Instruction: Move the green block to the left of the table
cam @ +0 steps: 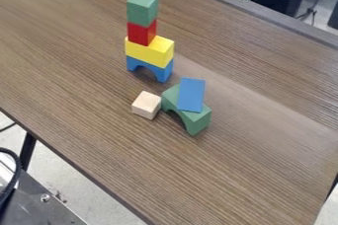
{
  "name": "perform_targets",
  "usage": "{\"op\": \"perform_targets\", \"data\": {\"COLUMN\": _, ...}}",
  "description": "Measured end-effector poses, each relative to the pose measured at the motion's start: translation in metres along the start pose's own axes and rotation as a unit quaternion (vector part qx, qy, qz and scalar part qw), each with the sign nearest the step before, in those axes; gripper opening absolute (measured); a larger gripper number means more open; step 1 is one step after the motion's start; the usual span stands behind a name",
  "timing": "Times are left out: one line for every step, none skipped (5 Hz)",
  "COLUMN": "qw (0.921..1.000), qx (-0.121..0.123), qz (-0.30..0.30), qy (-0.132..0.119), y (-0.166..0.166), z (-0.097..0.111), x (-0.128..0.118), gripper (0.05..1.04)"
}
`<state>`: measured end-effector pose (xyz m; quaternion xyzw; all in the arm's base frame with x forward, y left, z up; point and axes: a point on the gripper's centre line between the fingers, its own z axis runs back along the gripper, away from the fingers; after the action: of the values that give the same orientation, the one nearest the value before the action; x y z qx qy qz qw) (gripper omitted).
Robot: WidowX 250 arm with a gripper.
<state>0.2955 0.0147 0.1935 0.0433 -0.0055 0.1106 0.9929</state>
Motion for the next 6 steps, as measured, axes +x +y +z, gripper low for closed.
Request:
{"op": "perform_targets", "data": {"qw": 0.9970, "qx": -0.018, "qz": 0.064, "qy": 0.039, "y": 0.029, "z": -0.020, "x": 0.001, "gripper": 1.001}}
{"op": "perform_targets", "data": {"qw": 0.9925, "qx": -0.035, "qz": 0.103, "qy": 0.057, "y": 0.051, "z": -0.030, "x": 0.001, "gripper": 1.001}}
{"op": "perform_targets", "data": {"qw": 0.9888, "qx": -0.041, "qz": 0.121, "qy": 0.078, "y": 0.064, "z": -0.037, "x": 0.002, "gripper": 1.001}}
{"op": "perform_targets", "data": {"qw": 0.9884, "qx": -0.043, "qz": 0.122, "qy": 0.079, "y": 0.068, "z": -0.037, "x": 0.002, "gripper": 1.001}}
{"op": "perform_targets", "data": {"qw": 0.9888, "qx": -0.050, "qz": 0.116, "qy": 0.080, "y": 0.065, "z": -0.042, "x": 0.004, "gripper": 1.001}}
{"op": "perform_targets", "data": {"qw": 0.9891, "qx": -0.067, "qz": 0.106, "qy": 0.077, "y": 0.060, "z": -0.043, "x": 0.005, "gripper": 1.001}}
